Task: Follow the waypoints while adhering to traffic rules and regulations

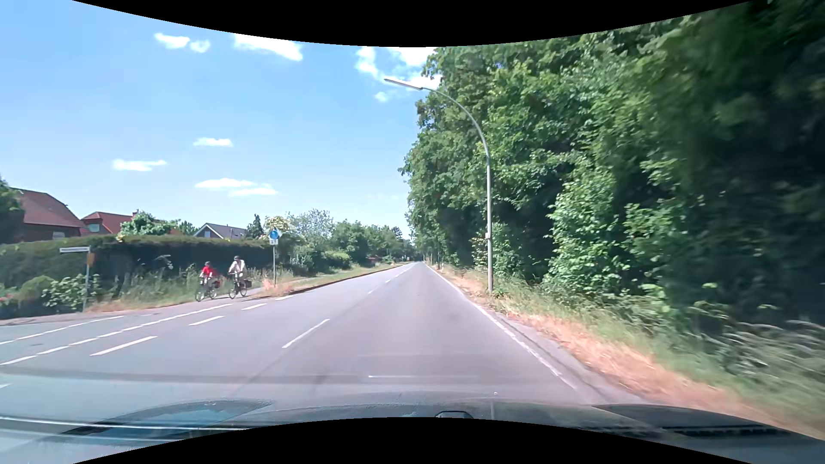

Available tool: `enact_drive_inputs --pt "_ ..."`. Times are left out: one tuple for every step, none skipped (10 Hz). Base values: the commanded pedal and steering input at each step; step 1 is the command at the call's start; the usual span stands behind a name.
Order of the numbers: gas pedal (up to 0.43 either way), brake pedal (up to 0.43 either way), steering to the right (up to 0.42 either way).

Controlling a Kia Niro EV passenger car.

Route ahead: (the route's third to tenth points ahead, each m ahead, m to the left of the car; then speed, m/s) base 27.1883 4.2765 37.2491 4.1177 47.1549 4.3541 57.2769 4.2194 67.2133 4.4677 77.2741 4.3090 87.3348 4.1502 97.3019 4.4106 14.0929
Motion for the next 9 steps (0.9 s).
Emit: enact_drive_inputs --pt "0.157 0.0 -0.002" --pt "0.157 0.0 -0.002" --pt "0.157 0.0 -0.002" --pt "0.157 0.0 -0.003" --pt "0.157 0.0 -0.003" --pt "0.157 0.0 -0.003" --pt "0.157 0.0 -0.003" --pt "0.157 0.0 -0.003" --pt "0.157 0.0 -0.003"
